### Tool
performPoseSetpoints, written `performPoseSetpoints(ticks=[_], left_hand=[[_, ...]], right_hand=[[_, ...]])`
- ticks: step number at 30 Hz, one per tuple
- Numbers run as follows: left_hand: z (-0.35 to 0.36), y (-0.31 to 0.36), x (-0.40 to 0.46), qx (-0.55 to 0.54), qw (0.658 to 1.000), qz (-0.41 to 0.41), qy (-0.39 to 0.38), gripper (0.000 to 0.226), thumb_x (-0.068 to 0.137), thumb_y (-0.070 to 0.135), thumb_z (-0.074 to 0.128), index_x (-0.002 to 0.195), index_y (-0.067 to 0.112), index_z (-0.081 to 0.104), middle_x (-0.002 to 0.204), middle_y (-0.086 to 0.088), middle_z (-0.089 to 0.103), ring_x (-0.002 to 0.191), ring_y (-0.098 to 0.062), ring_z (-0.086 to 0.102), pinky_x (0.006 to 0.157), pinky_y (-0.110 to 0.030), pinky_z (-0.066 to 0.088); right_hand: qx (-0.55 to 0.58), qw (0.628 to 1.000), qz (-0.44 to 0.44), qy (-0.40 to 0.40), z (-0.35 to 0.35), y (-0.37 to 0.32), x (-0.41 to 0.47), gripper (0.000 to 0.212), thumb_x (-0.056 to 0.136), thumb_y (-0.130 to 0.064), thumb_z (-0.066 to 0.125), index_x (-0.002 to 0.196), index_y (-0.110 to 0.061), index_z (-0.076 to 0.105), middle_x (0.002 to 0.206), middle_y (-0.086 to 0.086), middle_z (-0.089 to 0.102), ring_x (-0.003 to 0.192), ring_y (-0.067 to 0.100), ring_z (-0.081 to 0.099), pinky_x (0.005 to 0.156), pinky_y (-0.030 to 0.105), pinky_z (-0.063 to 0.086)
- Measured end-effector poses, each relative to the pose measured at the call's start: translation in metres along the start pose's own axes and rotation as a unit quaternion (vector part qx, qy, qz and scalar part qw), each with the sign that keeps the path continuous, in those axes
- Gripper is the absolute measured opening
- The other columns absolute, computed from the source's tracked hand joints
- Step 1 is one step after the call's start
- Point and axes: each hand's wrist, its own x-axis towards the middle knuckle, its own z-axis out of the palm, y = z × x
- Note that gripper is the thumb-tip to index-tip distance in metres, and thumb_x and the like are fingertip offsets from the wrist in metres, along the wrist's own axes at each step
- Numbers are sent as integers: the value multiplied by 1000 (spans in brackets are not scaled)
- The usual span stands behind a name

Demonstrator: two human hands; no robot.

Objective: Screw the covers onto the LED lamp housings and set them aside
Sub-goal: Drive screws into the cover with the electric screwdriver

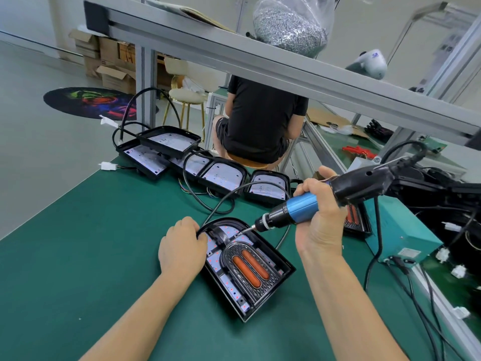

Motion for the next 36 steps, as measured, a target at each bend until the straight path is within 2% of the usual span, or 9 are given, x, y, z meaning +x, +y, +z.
performPoseSetpoints(ticks=[10, 14, 20, 23, 25, 28, 30, 32, 36], left_hand=[[5, -3, -1, -19, 999, 5, 32, 8, 91, 25, 52, 90, 17, 52, 96, -2, 61, 91, -26, 54, 75, -36, 41], [6, -4, -1, -20, 999, 9, 35, 8, 91, 25, 52, 89, 17, 53, 97, -2, 60, 91, -25, 53, 75, -35, 39], [8, -3, -1, -12, 999, 12, 47, 8, 92, 24, 53, 92, 16, 55, 98, -2, 60, 92, -26, 53, 74, -34, 37], [9, -2, -2, -10, 998, 18, 53, 7, 92, 23, 53, 90, 17, 54, 96, -2, 58, 90, -25, 51, 72, -33, 35], [10, -2, -2, -16, 998, 18, 56, 6, 91, 22, 54, 89, 17, 54, 95, -2, 58, 87, -24, 50, 71, -33, 34], [10, -3, -3, -19, 998, 17, 56, 7, 92, 22, 54, 90, 16, 55, 96, -2, 58, 89, -23, 50, 73, -33, 36], [10, -3, -4, -20, 998, 18, 56, 8, 92, 22, 54, 92, 15, 55, 97, -2, 58, 92, -24, 51, 75, -34, 36], [10, -3, -4, -25, 998, 19, 57, 8, 92, 22, 54, 92, 14, 56, 98, -2, 58, 93, -24, 51, 76, -34, 36], [10, -3, -4, -27, 998, 19, 57, 7, 91, 21, 54, 92, 14, 55, 98, -3, 59, 94, -24, 51, 76, -34, 36]], right_hand=[[-21, 1000, -1, 0, 6, 8, 2, 25, 68, -6, 63, 90, -19, 61, 60, 0, 52, 66, 19, 48, 62, 30, 41], [-32, 999, -2, -4, 7, 12, 3, 24, 69, -7, 63, 90, -20, 61, 58, -1, 53, 62, 17, 51, 61, 29, 42], [-57, 997, 2, -52, 11, 12, 7, 24, 65, -10, 67, 80, -29, 67, 64, 4, 53, 72, 22, 49, 71, 32, 41], [-65, 992, -6, -105, 17, 12, 10, 25, 61, -11, 67, 83, -22, 63, 63, -2, 56, 63, 15, 52, 62, 23, 45], [-65, 990, -7, -125, 22, 12, 11, 25, 62, -6, 64, 78, -25, 65, 62, 2, 53, 57, 14, 51, 57, 19, 45], [-58, 990, 0, -132, 25, 12, 13, 21, 61, -7, 65, 70, -26, 65, 62, 4, 51, 55, 14, 49, 56, 18, 46], [-55, 989, 5, -136, 22, 12, 14, 13, 61, -9, 66, 65, -19, 59, 54, -1, 52, 53, 11, 51, 55, 17, 46], [-64, 989, 9, -133, 18, 12, 15, 16, 62, -13, 68, 63, -12, 52, 54, -2, 54, 56, 9, 53, 56, 18, 47], [-72, 989, 18, -127, 13, 13, 16, 22, 72, -11, 67, 56, -24, 62, 59, -3, 56, 62, 12, 55, 62, 23, 48]])
